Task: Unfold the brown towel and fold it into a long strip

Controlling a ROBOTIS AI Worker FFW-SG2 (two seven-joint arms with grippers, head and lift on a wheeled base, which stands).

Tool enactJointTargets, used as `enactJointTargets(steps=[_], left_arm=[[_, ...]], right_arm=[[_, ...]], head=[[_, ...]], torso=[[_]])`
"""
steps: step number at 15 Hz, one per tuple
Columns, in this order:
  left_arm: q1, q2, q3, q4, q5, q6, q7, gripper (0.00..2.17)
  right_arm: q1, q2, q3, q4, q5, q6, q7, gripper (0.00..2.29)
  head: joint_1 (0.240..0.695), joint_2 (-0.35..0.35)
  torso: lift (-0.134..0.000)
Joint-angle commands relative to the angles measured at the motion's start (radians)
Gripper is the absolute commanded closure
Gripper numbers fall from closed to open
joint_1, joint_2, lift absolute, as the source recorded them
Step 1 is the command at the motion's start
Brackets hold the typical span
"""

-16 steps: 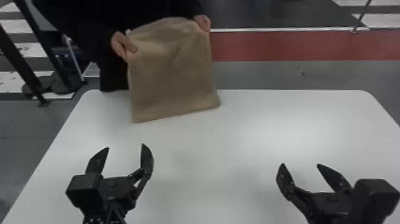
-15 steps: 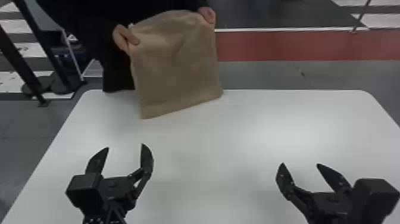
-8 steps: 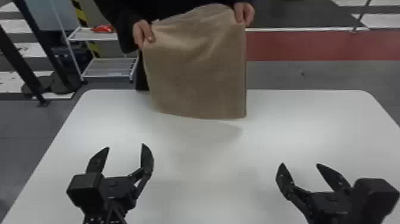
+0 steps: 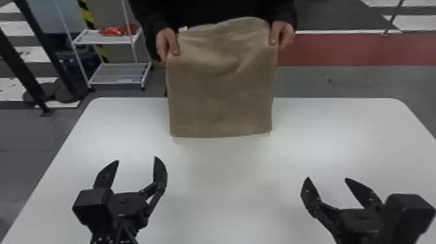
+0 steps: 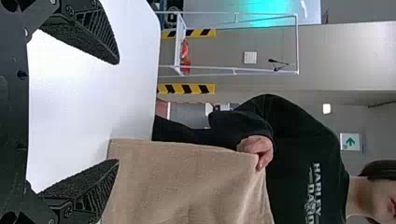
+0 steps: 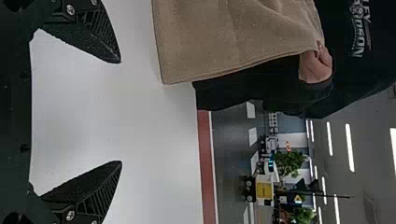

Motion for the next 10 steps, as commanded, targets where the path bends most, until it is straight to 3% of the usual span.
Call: enactJointTargets(steps=[1,10], left_arm=[[0.000,0.001,-0.001,-0.002,0.000,0.003,-0.002,0.14],[0.000,0.004,-0.001,-0.011,-0.002,0.012,-0.005,0.14]], right_arm=[[0.000,0.000,0.000,0.000,0.000,0.000,0.000,0.11],[-0.007,0.000,0.003,0.000,0.000,0.021,0.000,0.11]], head=[[0.695,0.040],[0.695,0.039]], torso=[[-0.124],[-0.124]])
